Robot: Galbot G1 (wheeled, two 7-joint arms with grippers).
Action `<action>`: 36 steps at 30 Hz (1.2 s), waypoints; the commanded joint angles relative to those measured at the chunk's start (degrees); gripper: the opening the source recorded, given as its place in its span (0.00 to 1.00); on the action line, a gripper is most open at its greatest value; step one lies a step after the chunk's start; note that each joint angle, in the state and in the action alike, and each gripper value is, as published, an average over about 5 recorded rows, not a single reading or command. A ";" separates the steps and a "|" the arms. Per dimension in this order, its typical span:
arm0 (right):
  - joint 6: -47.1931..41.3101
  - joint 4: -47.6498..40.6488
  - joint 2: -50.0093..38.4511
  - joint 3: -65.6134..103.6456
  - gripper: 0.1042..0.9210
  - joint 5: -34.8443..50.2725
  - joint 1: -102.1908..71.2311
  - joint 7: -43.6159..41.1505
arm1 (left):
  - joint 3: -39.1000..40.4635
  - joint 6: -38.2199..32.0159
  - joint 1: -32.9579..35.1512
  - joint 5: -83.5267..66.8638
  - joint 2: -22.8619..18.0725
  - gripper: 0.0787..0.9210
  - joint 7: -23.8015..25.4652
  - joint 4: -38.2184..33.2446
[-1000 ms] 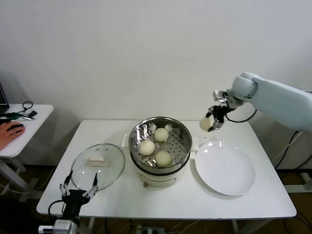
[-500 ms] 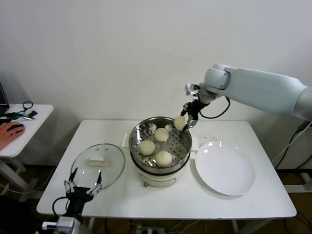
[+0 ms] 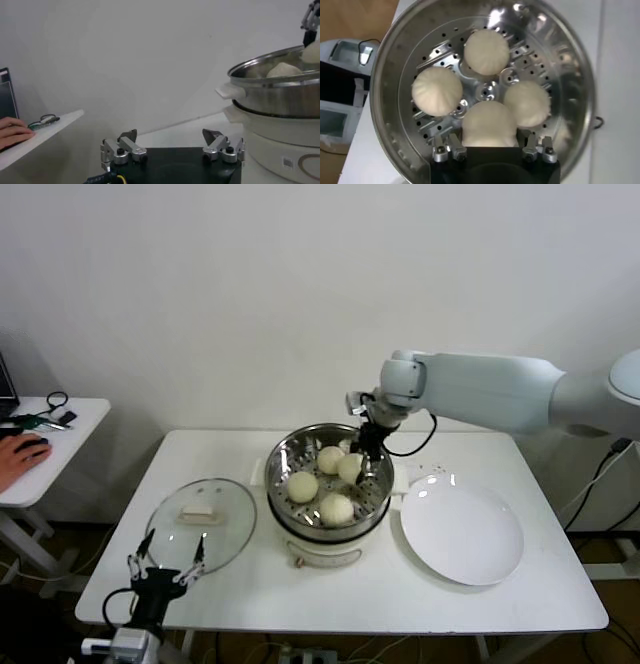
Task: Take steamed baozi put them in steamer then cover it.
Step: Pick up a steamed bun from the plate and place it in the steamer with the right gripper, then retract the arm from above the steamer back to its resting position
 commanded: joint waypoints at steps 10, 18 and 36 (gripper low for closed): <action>-0.22 -2.00 0.82 -0.69 0.71 -1.74 -2.68 0.84 | 0.17 -0.22 -0.35 -0.20 0.22 0.88 0.04 0.79; -0.15 -2.17 0.76 -0.36 0.71 -2.49 -2.73 0.77 | 0.18 -0.17 -0.55 -0.21 0.33 0.88 0.01 0.80; 0.20 0.76 -4.24 3.19 0.88 -2.01 0.64 -1.57 | 0.17 -0.05 -0.85 -0.20 0.57 0.88 -0.09 0.50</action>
